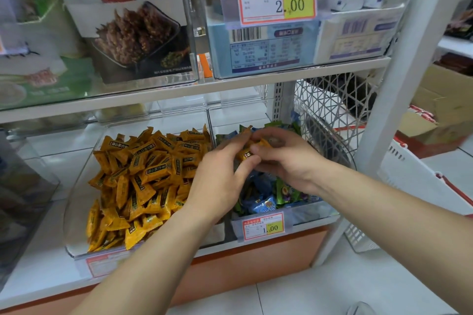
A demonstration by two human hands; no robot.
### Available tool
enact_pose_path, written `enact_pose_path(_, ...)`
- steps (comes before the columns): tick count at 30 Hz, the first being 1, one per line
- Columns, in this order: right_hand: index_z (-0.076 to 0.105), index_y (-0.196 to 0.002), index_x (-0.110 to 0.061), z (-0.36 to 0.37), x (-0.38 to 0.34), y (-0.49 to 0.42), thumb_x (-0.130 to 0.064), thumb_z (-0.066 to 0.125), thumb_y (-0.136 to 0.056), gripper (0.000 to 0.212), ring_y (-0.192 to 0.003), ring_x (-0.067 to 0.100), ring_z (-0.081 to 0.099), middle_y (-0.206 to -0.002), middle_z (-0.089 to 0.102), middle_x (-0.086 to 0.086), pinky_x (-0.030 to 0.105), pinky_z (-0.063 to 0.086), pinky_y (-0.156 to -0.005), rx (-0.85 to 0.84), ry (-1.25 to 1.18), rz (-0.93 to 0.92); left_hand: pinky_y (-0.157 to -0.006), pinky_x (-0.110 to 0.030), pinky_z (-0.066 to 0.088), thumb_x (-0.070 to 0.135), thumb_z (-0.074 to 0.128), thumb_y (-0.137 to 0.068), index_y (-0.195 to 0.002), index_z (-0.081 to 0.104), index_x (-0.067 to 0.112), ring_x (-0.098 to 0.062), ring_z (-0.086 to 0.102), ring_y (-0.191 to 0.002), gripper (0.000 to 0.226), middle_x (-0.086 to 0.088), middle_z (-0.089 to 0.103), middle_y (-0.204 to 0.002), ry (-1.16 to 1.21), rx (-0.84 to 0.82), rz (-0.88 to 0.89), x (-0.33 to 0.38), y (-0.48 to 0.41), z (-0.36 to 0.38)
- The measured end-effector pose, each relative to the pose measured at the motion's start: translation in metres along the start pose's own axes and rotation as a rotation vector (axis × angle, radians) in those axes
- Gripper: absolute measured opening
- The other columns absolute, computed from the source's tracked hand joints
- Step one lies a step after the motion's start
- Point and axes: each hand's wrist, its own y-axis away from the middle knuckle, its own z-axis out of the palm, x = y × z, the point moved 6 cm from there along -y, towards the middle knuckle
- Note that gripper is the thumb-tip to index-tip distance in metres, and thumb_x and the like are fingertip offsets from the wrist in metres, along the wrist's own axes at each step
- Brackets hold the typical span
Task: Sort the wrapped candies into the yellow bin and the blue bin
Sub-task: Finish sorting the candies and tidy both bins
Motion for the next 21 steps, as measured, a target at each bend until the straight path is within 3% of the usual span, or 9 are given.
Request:
enact_pose_path(2,0.061,-0.11,-0.01,0.0,-0.002,0.002,0.0,0.072,-0.083,0.031,-0.092,0.028,0.072,-0.097,0.072,0.014,0.034,0.059,-0.077,0.024,-0.047,0.005,-0.103,-0.028,0.047,0.038,0.067,-0.092,-0.141,0.053,0.029,-0.004,0.057,-0.121,0.052,0.01,0.061,-0.135,0.058,0.036,-0.027,-0.001,-0.001,-0.002)
enact_pose_path(5,0.056,-0.125,-0.016,-0.002,-0.005,0.005,-0.01,0.077,-0.075,0.055,-0.094,0.029,0.073,-0.107,0.071,0.018,0.035,0.06,-0.075,0.036,-0.062,0.013,-0.086,-0.005,0.045,0.037,0.074,-0.086,-0.135,0.059,0.03,0.012,0.059,-0.103,0.052,0.025,0.065,-0.116,0.101,0.104,-0.055,0.0,-0.002,-0.006)
enact_pose_path(7,0.06,-0.123,-0.021,-0.002,-0.007,0.007,-0.02,0.076,-0.078,0.047,-0.087,0.026,0.074,-0.104,0.074,0.014,0.032,0.06,-0.068,0.02,0.036,0.025,-0.079,0.001,0.041,0.033,0.076,-0.084,-0.132,0.062,0.028,0.02,0.056,-0.095,0.05,0.035,0.06,-0.103,0.117,0.125,-0.038,0.003,-0.001,-0.007)
enact_pose_path(10,0.069,-0.106,-0.015,-0.001,-0.01,0.005,-0.02,0.074,-0.085,0.022,-0.076,0.021,0.073,-0.096,0.074,0.013,0.025,0.056,-0.06,0.019,0.085,-0.002,-0.076,0.001,0.039,0.027,0.076,-0.085,-0.129,0.064,0.028,0.02,0.055,-0.082,0.046,0.027,0.064,-0.1,0.083,0.137,0.029,0.013,0.001,-0.01)
enact_pose_path(12,0.072,-0.101,-0.015,0.001,-0.012,0.004,-0.025,0.075,-0.083,0.021,-0.076,0.021,0.074,-0.093,0.075,0.011,0.025,0.057,-0.061,0.014,0.069,-0.019,-0.077,-0.002,0.042,0.027,0.075,-0.086,-0.126,0.067,0.027,0.016,0.057,-0.081,0.041,0.021,0.068,-0.102,0.072,0.157,0.036,0.016,-0.001,-0.017)
enact_pose_path(14,0.07,-0.109,-0.018,0.002,-0.017,0.0,-0.034,0.072,-0.085,0.03,-0.083,0.022,0.075,-0.101,0.075,0.007,0.026,0.057,-0.066,0.011,0.158,-0.047,-0.084,-0.006,0.047,0.029,0.074,-0.086,-0.122,0.069,0.029,0.013,0.061,-0.09,0.037,0.024,0.068,-0.103,0.055,0.191,-0.015,0.008,-0.004,-0.032)
enact_pose_path(17,0.066,-0.116,-0.026,-0.013,-0.034,-0.003,-0.035,0.066,-0.093,0.025,-0.086,0.01,0.07,-0.103,0.072,-0.005,0.022,0.05,-0.073,0.135,0.582,-0.189,-0.083,-0.014,0.051,0.029,0.07,-0.089,-0.118,0.069,0.03,0.008,0.061,-0.085,0.03,0.02,0.067,-0.097,-0.172,0.216,-0.096,-0.018,-0.004,-0.066)
enact_pose_path(19,0.07,-0.108,-0.026,-0.012,-0.037,-0.004,-0.031,0.064,-0.095,0.015,-0.08,-0.002,0.067,-0.093,0.072,-0.011,0.019,0.047,-0.073,0.012,0.836,-0.24,-0.093,-0.034,0.051,0.03,0.068,-0.091,-0.125,0.066,0.025,-0.017,0.063,-0.101,0.035,0.001,0.07,-0.115,-0.421,0.172,-0.164,-0.037,-0.001,-0.08)
enact_pose_path(21,0.07,-0.104,-0.031,-0.002,-0.018,-0.003,-0.033,0.06,-0.097,0.012,-0.081,-0.005,0.067,-0.094,0.073,-0.015,0.016,0.051,-0.073,-0.236,1.011,-0.126,-0.105,-0.043,0.042,0.037,0.066,-0.091,-0.132,0.062,0.025,-0.029,0.05,-0.127,0.043,-0.005,0.059,-0.137,-0.529,0.121,-0.174,-0.045,0.002,-0.082)
